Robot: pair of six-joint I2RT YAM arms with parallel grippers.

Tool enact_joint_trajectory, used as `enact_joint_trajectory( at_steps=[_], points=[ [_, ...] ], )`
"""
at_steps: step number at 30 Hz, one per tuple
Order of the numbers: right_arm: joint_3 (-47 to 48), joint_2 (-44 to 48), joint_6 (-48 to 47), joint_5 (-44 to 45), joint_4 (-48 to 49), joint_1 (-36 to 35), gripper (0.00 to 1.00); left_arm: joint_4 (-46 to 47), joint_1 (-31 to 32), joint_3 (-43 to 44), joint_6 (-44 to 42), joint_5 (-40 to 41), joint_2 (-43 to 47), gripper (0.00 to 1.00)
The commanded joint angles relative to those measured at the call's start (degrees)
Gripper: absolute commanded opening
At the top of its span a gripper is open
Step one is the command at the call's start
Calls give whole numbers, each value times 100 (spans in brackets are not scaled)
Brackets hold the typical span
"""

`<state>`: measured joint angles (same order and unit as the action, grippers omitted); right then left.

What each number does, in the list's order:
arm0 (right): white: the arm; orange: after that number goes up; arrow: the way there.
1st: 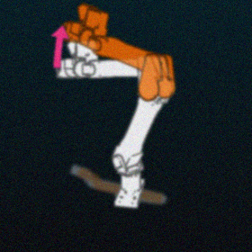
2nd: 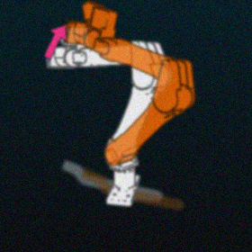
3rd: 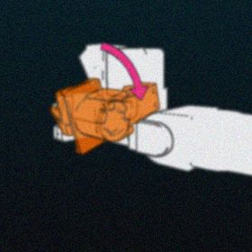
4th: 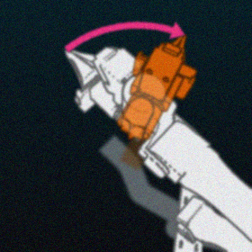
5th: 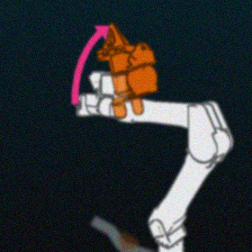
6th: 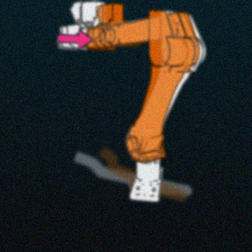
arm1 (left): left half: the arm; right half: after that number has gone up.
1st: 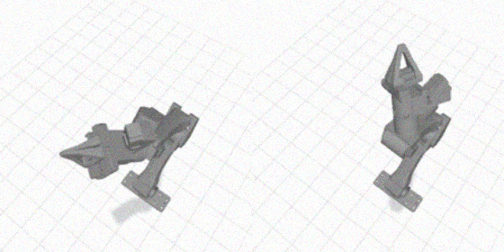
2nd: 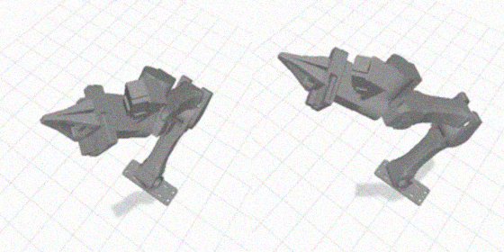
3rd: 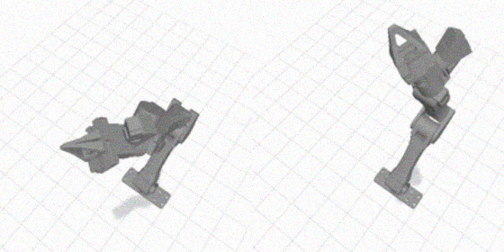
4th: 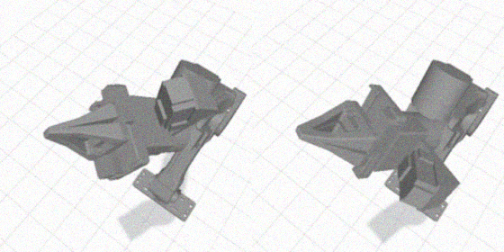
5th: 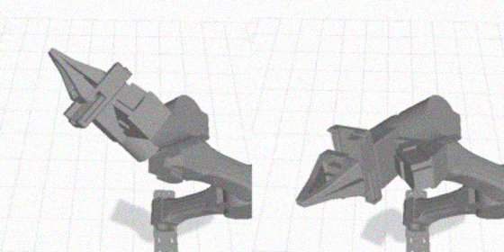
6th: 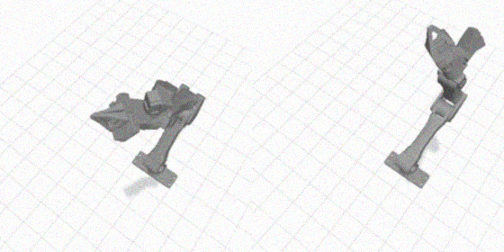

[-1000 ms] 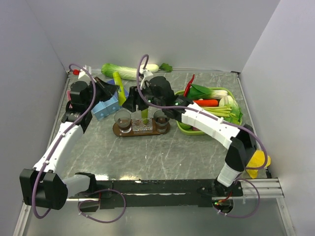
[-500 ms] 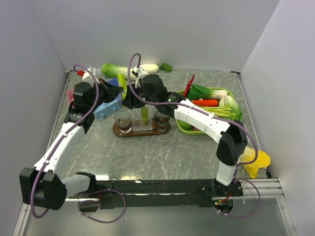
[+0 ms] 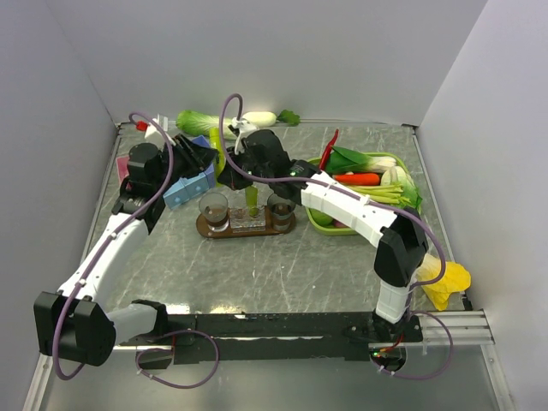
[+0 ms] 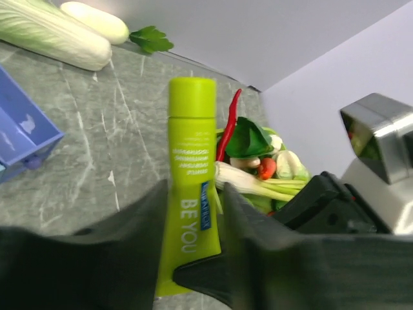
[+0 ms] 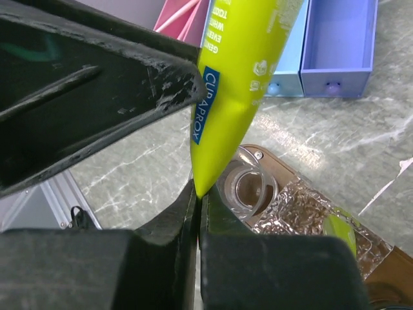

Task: Prepare toiletry sets of a toothbrush and toothpaste on the tray
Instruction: Pick up the toothpaste from the storage box.

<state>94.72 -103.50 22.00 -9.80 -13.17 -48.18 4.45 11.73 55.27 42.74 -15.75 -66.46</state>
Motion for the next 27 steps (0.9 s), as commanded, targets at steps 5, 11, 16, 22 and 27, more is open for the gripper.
enact_joint_trajectory(
  at_steps=[5,11,16,22,27],
  points=[
    [-120,813,-284,-205,-27,-16,0,179,49,143,-844,335,650,76],
    [-427,1604,-582,-575,-781,11,0,249,49,125,-1574,188,968,92],
    [-893,2360,-758,-1163,-1591,160,0,460,49,133,-1980,-717,1064,95],
    [-1104,3107,-1127,-1769,-3093,257,0,733,93,11,-2367,-2606,1240,99],
    [-1394,3609,-1321,-2235,-4060,257,0,-45,549,177,-2752,-3951,1021,99]
  ],
)
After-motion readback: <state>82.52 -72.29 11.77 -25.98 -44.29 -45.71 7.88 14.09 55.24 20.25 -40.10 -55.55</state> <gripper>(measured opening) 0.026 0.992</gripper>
